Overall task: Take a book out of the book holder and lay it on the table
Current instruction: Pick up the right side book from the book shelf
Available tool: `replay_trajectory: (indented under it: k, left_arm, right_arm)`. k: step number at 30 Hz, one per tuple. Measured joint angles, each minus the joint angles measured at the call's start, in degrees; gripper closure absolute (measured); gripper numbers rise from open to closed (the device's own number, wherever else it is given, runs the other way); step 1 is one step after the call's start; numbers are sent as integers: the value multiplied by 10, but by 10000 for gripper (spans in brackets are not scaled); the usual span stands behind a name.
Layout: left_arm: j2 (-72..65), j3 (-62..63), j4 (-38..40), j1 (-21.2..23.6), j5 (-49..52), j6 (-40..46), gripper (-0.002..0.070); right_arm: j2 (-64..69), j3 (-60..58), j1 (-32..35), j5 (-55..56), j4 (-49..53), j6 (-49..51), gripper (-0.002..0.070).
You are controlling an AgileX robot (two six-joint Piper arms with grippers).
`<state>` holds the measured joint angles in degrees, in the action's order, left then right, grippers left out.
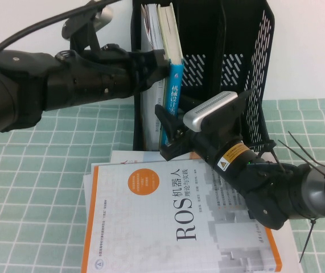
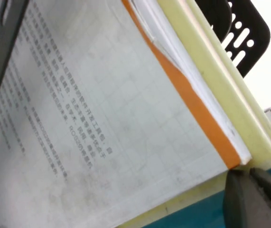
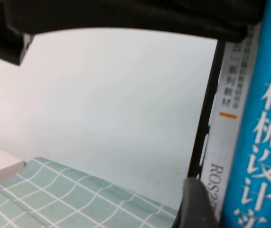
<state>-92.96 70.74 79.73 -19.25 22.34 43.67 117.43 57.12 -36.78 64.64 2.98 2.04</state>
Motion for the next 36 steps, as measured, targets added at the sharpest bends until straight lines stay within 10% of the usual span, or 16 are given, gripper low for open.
replay_trajectory:
  k: [36]
  left_arm:
    - [-12,0,-108,0,-16,-24,677]
  right_arm:
    - [-12,-8,-6,-11,-75,-88,376]
